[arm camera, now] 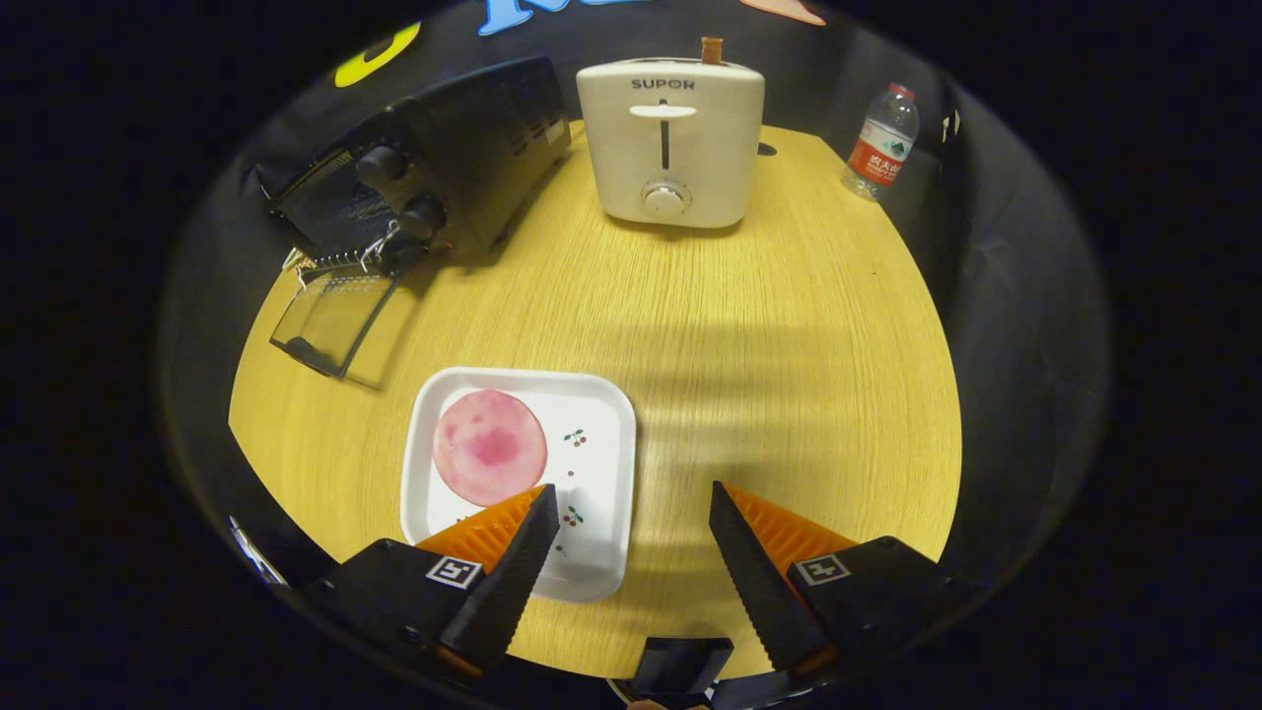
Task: Open the toaster oven, put the food inside, and close the toaster oven door.
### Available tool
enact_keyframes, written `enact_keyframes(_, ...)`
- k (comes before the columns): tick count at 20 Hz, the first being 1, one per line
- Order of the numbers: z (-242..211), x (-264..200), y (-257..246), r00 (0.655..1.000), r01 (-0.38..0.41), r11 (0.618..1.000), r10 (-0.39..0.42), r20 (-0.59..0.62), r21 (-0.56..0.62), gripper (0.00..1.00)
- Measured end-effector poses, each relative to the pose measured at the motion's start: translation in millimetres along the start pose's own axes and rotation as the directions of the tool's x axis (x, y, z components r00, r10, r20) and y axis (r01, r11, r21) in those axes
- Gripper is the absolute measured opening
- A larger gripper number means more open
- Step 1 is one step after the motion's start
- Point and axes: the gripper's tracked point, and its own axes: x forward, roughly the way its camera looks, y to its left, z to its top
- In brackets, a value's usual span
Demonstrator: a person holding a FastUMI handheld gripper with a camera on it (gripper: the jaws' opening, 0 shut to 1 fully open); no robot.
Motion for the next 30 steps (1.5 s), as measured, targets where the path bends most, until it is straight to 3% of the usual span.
enact_keyframes(4,5,9,6,0.999,-0.032,0.999,0.032,-0.015,0.005,0.97)
enact_keyframes(6,7,12,6,1.0,-0.014,1.0,0.013,-0.021,-0.019,0.86)
enact_keyframes(8,6,16,7,0.999,-0.009,0.999,0.007,-0.035,-0.048,0.67)
enact_keyframes(9,4,12,12,0.999,-0.018,0.998,0.016,-0.046,-0.053,0.53)
enact_keyframes(13,3,14,13,0.993,-0.023,1.0,0.021,-0.116,-0.017,0.3)
enact_keyframes(17,3,16,12,0.987,-0.045,0.998,0.039,-0.158,-0.039,0.23)
enact_keyframes(19,3,16,8,0.985,-0.052,0.999,0.052,-0.167,-0.001,0.11)
enact_keyframes(22,2,15,11,0.983,-0.091,0.993,0.102,-0.153,0.077,0.03)
enact_keyframes(26,0,14,13,0.981,-0.125,0.972,0.151,-0.124,0.199,0.02)
enact_keyframes(30,-6,12,23,0.977,-0.153,0.91,0.199,-0.081,0.384,0.02)
